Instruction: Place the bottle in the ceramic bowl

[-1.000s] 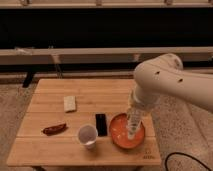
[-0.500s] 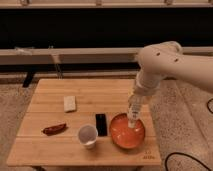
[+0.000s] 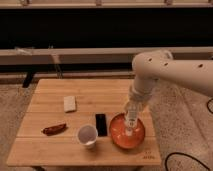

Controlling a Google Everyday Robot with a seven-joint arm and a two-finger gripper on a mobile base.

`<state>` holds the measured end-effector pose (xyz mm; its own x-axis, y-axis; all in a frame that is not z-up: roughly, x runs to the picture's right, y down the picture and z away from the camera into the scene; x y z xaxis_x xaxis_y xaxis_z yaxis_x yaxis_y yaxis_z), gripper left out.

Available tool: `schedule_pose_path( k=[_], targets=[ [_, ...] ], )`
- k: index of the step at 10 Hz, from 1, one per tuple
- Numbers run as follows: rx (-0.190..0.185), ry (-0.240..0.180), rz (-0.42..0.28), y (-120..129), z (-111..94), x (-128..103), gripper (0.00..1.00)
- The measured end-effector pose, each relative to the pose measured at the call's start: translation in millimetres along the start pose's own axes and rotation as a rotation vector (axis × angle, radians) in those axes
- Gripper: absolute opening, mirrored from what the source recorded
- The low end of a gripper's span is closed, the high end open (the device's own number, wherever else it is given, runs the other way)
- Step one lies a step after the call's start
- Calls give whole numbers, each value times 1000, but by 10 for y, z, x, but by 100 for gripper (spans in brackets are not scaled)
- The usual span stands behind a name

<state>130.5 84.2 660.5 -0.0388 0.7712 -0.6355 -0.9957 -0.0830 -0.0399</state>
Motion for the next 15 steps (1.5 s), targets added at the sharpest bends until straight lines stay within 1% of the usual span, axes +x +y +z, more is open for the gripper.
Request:
schedule_pose_path(
  k=[1, 2, 3, 5, 6, 7, 8, 9, 12, 15],
  targets=[
    [0, -3, 2, -2, 5, -1, 5],
    [1, -11, 6, -13, -25, -1, 12],
    [2, -16, 14, -31, -64, 7, 27],
    [2, -11, 10, -8, -65, 6, 43],
    [3, -8, 9, -6, -33, 11, 59],
    [1, -12, 9, 0, -53, 4, 71],
    [1, -14, 9, 3, -67, 3, 76],
    [1, -12, 9, 5, -77, 8, 79],
    [3, -6, 9, 0, -52, 22, 79],
    [-1, -13, 9, 19, -81, 5, 79]
  ],
)
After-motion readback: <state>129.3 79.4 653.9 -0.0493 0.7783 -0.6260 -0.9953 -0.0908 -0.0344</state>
